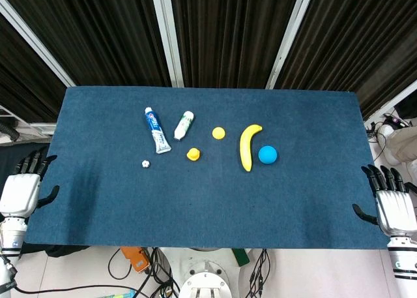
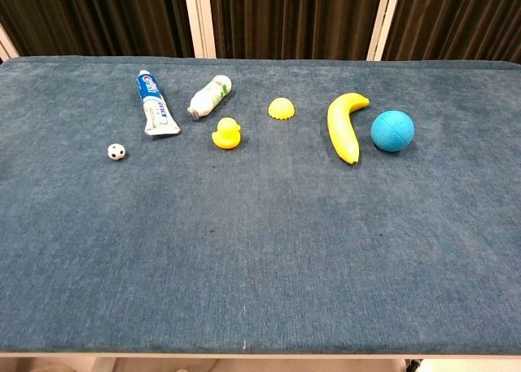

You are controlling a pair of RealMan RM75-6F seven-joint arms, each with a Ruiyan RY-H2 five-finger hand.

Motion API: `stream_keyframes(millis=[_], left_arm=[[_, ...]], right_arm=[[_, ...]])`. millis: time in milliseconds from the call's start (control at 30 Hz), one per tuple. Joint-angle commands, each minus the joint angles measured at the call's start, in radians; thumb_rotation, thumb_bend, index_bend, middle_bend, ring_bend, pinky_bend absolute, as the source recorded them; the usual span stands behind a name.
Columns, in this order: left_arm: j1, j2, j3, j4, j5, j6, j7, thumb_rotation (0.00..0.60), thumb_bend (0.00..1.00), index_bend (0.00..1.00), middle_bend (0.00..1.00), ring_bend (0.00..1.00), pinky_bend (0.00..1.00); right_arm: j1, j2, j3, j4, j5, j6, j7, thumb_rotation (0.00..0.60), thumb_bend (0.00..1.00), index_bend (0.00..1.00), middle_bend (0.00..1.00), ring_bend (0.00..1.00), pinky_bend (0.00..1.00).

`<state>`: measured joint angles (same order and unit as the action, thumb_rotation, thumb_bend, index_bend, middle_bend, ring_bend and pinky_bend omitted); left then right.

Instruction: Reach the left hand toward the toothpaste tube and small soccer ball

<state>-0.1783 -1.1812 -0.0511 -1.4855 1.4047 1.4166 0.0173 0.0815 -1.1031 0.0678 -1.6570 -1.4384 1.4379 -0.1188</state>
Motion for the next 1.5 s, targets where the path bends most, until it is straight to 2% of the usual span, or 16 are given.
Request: stream_keyframes(millis=[33, 333, 567, 667, 867, 1167, 1500], left_arm=[[0.001, 0.002, 0.001, 0.001, -0.002, -0.008, -0.004, 0.6, 0.31, 0.15, 0.01, 0.0, 0.12], [-0.001, 0.003, -0.001, -0.007, 0.001, -0.027, -0.013, 0.6, 0.31, 0.15, 0.0, 0.0, 0.12], [-0.027, 0.02, 0.026, -0.047, 0.074, -0.087, -0.202, 0.6, 0.3, 0.15, 0.0, 0.0, 0.12], [-0.054, -0.018, 0.041, -0.019, 0.109, -0.13, -0.263, 0.6, 0.3, 0.15, 0.0, 0.0, 0.12], [-0.135, -0.13, 0.042, 0.075, 0.099, -0.276, -0.326, 0.6, 0.29, 0.15, 0.0, 0.0, 0.12], [-0.221, -0.257, 0.001, 0.194, 0.053, -0.388, -0.398, 0.6, 0.28, 0.23, 0.0, 0.0, 0.12], [-0.323, -0.317, -0.044, 0.286, 0.007, -0.503, -0.375, 0.6, 0.28, 0.3, 0.0, 0.0, 0.12]], right_arm=[[-0.003, 0.0, -0.002, -0.002, -0.004, 0.006, -0.005, 0.6, 0.35, 0.16, 0.16, 0.1, 0.0], [-0.003, 0.001, 0.0, -0.001, 0.003, 0.002, 0.001, 0.6, 0.35, 0.16, 0.16, 0.1, 0.0], [-0.003, 0.002, 0.001, -0.006, 0.007, -0.003, 0.012, 0.6, 0.35, 0.16, 0.16, 0.1, 0.0], [-0.002, 0.001, 0.002, -0.009, 0.013, -0.006, 0.01, 0.6, 0.35, 0.16, 0.16, 0.1, 0.0], [-0.002, 0.001, 0.002, -0.009, 0.016, -0.007, 0.009, 0.6, 0.35, 0.16, 0.16, 0.1, 0.0], [0.0, 0.005, 0.001, -0.005, 0.013, -0.011, 0.018, 0.6, 0.35, 0.16, 0.16, 0.1, 0.0], [0.005, 0.003, 0.0, -0.004, 0.012, -0.018, 0.008, 0.6, 0.35, 0.16, 0.16, 0.1, 0.0]])
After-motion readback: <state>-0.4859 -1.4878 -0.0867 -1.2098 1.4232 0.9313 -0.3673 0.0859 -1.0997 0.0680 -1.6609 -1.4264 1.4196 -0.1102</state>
